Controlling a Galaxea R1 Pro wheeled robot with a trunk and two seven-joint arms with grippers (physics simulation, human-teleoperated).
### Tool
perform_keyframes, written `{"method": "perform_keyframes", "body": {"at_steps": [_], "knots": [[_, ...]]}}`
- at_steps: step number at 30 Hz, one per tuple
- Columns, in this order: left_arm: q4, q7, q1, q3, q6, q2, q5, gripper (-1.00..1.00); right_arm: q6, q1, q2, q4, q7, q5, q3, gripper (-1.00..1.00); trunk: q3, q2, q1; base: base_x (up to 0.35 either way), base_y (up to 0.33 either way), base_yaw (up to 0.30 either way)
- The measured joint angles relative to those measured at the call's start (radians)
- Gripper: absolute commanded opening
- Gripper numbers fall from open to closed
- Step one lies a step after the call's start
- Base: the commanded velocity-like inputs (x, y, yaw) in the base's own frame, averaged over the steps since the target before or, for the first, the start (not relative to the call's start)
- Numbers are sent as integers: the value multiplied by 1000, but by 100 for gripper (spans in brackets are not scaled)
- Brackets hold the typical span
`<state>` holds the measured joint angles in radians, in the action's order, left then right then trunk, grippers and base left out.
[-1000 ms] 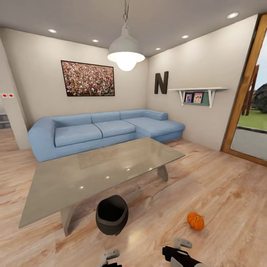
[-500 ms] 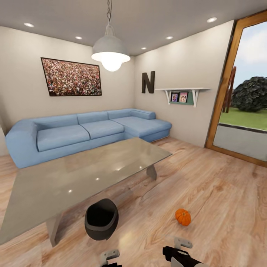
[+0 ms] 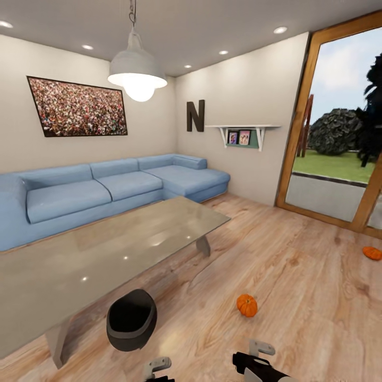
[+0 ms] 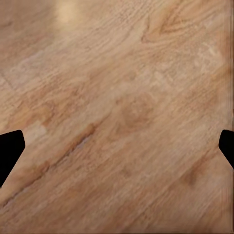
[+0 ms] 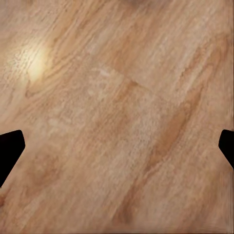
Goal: Place each of the two pumpkins and all three candles from the living room inside a cabinet in the living room (use any cabinet), then make sure every cabinet is closed, and position the cauldron so it is next to a table in the living room.
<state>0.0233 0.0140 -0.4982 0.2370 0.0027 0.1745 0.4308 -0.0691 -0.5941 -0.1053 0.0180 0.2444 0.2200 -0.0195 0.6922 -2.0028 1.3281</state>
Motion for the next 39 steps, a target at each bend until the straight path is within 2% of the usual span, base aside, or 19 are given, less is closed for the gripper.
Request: {"method": "perform_keyframes", "body": {"at_steps": [23, 39], "knots": [[-1, 0, 0, 0, 0, 0, 0, 100, -2, 1, -2, 0, 1, 2, 0, 100, -66, 161, -88, 0, 0, -262], [0, 0, 0, 0, 0, 0, 0, 100, -43, 9, -4, 0, 1, 1, -1, 100, -116, 273, -150, 0, 0, -244]]}}
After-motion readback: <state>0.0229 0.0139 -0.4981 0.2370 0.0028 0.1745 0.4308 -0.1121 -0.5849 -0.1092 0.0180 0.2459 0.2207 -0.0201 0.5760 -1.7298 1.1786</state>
